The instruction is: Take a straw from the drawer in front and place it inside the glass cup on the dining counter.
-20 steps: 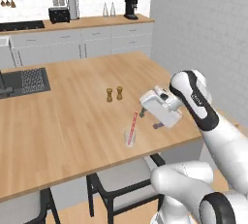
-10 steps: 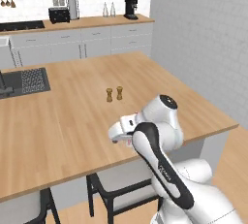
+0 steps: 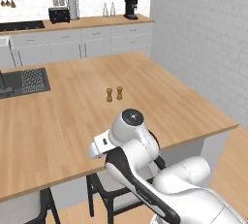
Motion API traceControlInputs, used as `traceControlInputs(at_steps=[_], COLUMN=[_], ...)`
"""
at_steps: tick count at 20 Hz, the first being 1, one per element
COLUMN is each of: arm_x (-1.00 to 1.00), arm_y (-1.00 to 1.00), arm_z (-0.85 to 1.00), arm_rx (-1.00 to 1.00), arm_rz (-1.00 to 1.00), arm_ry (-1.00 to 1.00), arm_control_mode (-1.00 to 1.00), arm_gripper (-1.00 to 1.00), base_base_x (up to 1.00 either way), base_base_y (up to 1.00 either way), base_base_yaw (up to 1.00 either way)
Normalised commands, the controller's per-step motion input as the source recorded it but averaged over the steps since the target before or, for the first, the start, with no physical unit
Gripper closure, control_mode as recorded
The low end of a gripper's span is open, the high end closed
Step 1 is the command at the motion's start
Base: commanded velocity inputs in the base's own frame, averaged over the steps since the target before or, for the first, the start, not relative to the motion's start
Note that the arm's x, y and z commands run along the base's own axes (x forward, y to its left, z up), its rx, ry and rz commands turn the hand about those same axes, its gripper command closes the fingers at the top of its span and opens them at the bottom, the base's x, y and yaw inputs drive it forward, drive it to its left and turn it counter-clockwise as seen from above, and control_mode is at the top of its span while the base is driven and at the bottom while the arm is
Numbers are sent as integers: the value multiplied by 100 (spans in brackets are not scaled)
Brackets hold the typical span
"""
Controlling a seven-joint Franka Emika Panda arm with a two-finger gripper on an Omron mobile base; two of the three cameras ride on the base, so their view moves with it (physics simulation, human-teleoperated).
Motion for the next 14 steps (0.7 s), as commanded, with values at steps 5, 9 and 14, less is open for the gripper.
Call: traceControlInputs(at_steps=[5, 9, 14], arm_x=[-69, -84, -64], arm_y=[3, -1, -19], arm_z=[5, 8, 25], arm_rx=[-16, -3, 0], arm_rz=[0, 0, -2], arm_ry=[-1, -2, 1], arm_control_mode=[-100, -100, -100], arm_gripper=[-100, -100, -100], base_base_x=[0, 0, 0], base_base_y=[0, 0, 0], base_base_yaw=[0, 0, 0])
